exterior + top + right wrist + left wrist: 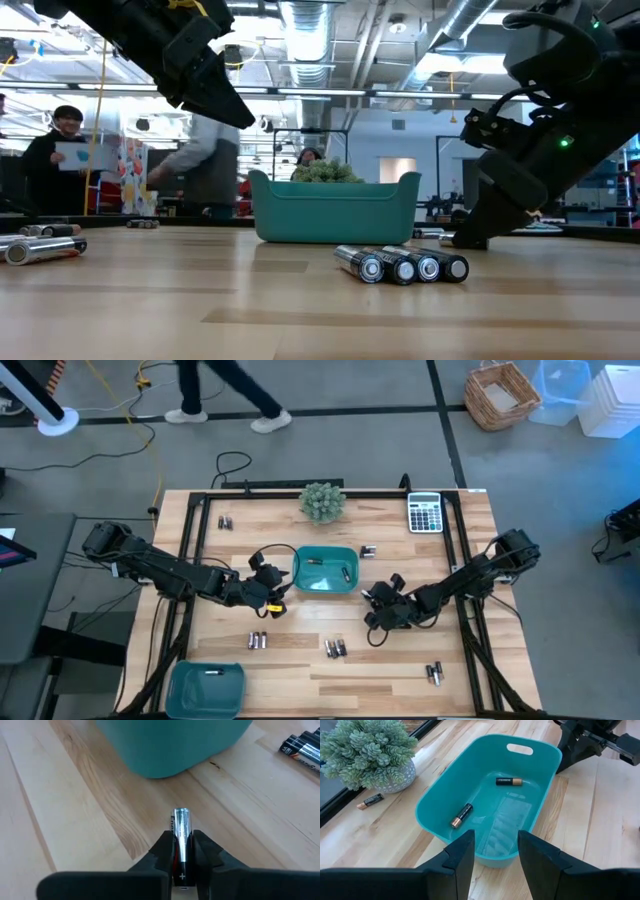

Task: Sort batteries
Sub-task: Put the silver battery into the blue bin

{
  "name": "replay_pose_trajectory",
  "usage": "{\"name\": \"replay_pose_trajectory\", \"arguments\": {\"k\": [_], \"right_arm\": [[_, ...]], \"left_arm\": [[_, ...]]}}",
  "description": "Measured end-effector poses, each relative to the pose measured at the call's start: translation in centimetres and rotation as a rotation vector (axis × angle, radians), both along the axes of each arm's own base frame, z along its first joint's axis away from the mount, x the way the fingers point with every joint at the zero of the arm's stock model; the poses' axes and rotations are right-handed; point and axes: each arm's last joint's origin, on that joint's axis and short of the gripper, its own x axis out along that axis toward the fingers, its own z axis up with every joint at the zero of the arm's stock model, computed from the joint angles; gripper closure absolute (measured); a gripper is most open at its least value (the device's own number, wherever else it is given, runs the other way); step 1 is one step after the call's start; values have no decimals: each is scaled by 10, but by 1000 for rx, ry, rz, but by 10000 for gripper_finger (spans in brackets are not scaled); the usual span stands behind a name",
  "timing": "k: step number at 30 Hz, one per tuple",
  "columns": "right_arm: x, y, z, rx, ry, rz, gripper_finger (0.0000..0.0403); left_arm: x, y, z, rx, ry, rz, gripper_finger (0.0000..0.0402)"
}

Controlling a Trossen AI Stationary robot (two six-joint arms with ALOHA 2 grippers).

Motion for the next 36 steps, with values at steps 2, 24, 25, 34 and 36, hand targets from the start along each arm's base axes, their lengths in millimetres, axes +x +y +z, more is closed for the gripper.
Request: {"name": "replay_pose_trajectory", "arguments": {"k": [2, 24, 25, 34, 36], "right_arm": [[0, 0, 0, 0, 0, 1, 351], [-2, 3, 31, -21, -78, 99, 353], [-2, 3, 33, -24, -81, 104, 353], [-3, 3, 49, -58, -121, 157, 353], [-3, 5, 53, -68, -141, 180, 353]], "left_arm": [[0, 0, 0, 0, 0, 0, 258], [0, 0, 0, -2, -1, 1, 258], [0, 0, 0, -2, -1, 1, 258], [0, 0, 0, -11, -5, 4, 258], [0, 0, 0, -16, -8, 7, 258]]}}
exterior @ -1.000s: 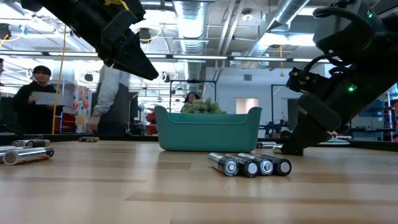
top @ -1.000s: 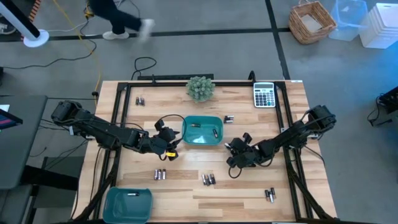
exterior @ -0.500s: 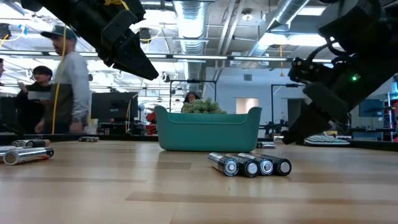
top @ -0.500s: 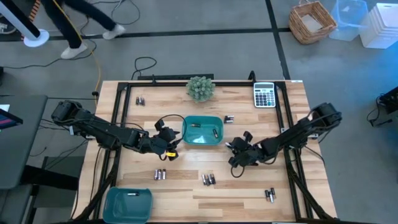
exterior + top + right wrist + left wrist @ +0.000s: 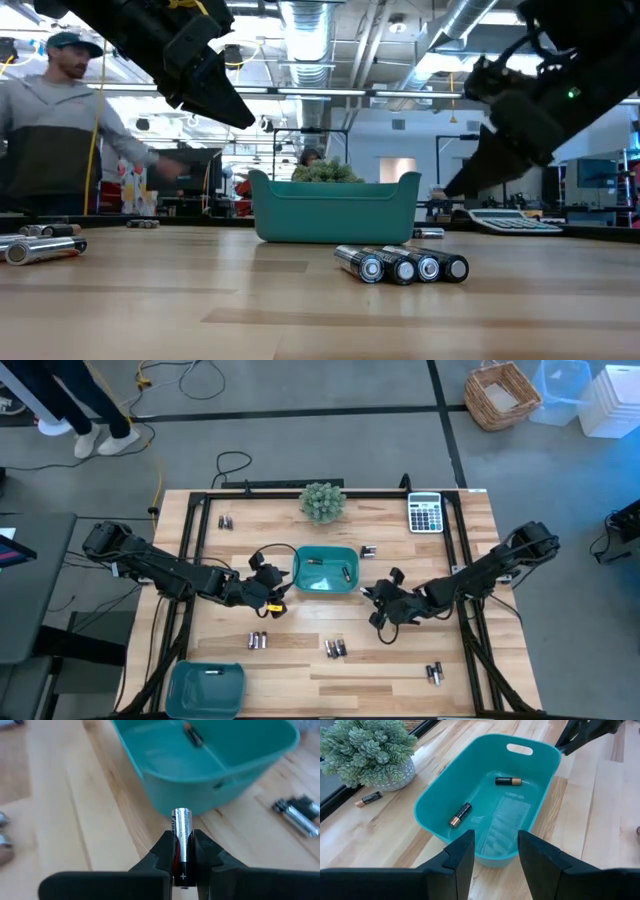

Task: Sort batteries
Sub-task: Put the silver battery into the blue bin

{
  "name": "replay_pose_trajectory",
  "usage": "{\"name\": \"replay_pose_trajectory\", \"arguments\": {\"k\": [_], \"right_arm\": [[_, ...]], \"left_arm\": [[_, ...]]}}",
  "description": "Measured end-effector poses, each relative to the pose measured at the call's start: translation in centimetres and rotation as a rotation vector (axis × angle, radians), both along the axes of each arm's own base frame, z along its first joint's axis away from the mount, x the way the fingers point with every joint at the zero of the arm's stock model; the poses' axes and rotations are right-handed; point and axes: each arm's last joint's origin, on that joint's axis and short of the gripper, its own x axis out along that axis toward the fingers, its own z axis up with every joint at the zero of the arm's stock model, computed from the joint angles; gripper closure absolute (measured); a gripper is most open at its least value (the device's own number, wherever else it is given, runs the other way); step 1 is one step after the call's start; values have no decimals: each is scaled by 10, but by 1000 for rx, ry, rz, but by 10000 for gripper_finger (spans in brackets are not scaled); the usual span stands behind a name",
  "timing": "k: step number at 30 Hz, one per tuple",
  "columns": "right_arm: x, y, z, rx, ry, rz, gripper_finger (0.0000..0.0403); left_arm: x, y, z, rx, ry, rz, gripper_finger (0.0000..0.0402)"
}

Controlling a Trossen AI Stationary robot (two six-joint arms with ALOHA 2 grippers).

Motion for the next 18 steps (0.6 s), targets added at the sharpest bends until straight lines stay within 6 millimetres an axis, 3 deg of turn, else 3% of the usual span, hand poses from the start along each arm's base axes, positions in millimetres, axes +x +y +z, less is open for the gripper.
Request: {"name": "replay_pose_trajectory", "arguments": {"k": [18], "right_arm": [[8, 12, 19, -74, -139, 153, 353]], "left_arm": [[1, -2, 0, -48, -6, -42, 258]]}}
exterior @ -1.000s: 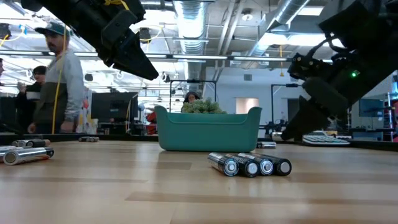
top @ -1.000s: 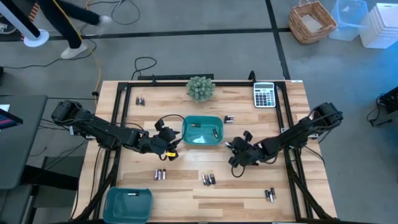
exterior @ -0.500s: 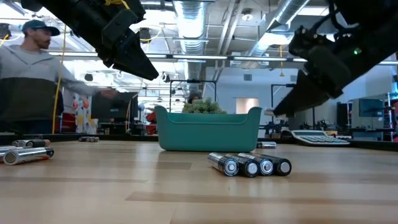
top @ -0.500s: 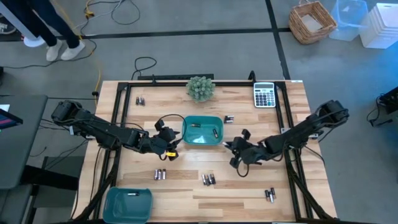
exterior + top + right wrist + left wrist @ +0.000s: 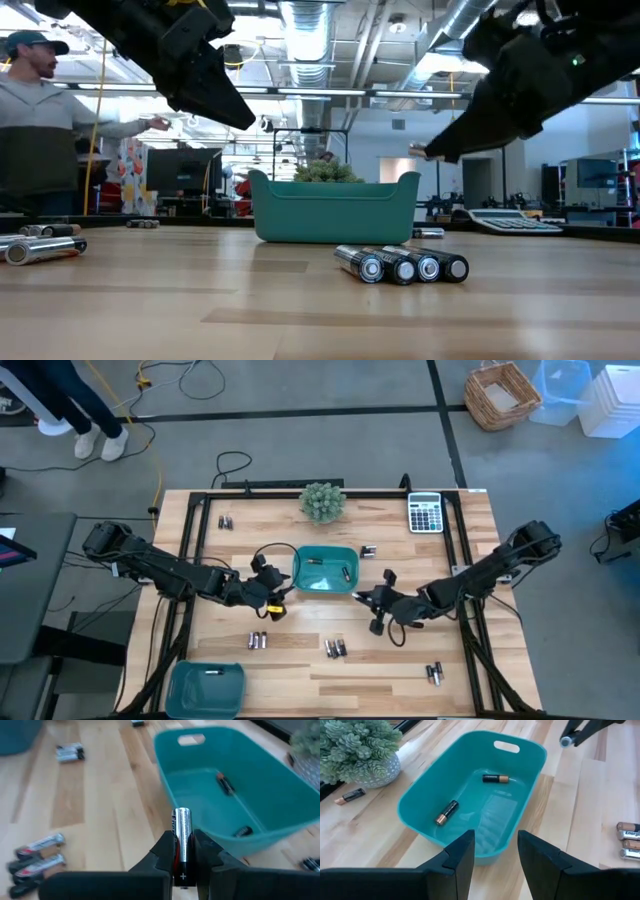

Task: Sort batteries
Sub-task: Put the silver battery into the blue bin

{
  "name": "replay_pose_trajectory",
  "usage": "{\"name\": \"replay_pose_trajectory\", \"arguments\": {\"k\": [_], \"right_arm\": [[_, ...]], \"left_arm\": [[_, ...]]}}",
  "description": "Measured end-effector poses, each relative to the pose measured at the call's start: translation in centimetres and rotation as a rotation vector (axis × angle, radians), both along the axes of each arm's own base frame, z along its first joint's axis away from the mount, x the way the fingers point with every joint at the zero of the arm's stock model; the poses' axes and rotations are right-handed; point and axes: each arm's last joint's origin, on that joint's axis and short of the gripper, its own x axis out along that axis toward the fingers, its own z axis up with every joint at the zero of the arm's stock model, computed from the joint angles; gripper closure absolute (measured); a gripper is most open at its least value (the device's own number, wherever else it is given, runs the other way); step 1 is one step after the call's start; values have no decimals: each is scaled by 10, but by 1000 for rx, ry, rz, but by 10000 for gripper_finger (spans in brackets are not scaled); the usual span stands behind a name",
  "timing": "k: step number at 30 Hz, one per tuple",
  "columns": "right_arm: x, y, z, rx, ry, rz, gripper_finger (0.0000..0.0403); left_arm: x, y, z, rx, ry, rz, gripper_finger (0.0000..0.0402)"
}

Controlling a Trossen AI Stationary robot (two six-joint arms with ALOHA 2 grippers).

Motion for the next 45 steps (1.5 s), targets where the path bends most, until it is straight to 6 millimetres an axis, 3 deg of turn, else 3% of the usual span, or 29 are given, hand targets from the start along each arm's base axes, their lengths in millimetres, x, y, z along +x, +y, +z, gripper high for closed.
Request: {"name": "replay_pose_trajectory", "arguments": {"k": [11, 18, 27, 36, 45], "right_arm": [[12, 1, 20, -78, -159, 113, 353], [37, 1, 34, -154, -162, 158, 353], [64, 1, 50, -217, -187, 202, 353], [103, 10, 51, -275, -175, 256, 353], [116, 7, 52, -272, -180, 260, 353]], "left_arm": [[6, -7, 9, -3, -80, -123, 258], [8, -23, 21, 75, -176, -241, 258], [7, -28, 24, 102, -190, -272, 258], [9, -29, 27, 114, -226, -279, 258], [11, -32, 24, 86, -214, -345, 258]]}}
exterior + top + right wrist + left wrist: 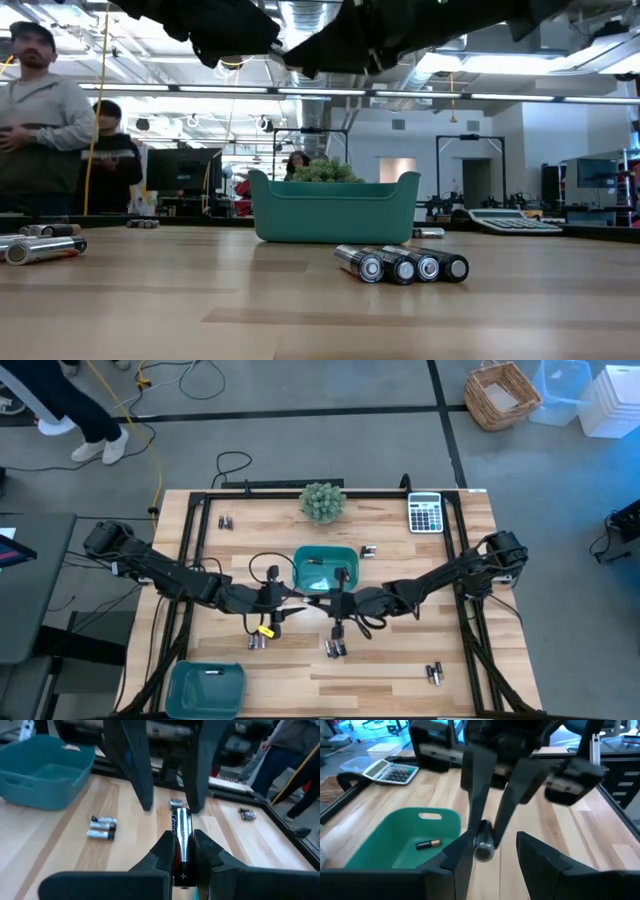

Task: Sort batteries
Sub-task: Put the silver battery into the blue bin

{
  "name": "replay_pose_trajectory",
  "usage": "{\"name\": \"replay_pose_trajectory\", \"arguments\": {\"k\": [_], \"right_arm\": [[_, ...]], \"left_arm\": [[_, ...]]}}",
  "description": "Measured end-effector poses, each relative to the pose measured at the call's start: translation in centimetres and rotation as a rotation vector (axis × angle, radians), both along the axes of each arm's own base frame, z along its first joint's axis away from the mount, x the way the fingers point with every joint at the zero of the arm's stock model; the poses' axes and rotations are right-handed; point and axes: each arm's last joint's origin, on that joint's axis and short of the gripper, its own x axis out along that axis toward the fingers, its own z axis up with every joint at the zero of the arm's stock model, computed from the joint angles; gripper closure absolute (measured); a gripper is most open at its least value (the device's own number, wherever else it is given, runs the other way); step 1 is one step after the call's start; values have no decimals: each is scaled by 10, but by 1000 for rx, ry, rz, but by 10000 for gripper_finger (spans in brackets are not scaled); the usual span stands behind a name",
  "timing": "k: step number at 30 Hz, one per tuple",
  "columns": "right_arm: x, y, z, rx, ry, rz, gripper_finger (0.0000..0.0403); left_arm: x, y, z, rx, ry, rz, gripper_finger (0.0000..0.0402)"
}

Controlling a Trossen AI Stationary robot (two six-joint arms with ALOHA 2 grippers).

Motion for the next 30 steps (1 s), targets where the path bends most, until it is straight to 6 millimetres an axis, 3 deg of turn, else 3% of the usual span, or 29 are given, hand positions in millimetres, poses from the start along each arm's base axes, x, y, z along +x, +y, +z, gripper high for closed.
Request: {"name": "replay_pose_trajectory", "arguments": {"k": [17, 30], "right_arm": [[2, -3, 2, -6, 15, 9, 353], [1, -4, -1, -9, 42, 10, 353]], "left_arm": [[10, 4, -8, 56, -12, 34, 263], [10, 4, -8, 78, -13, 28, 335]]}}
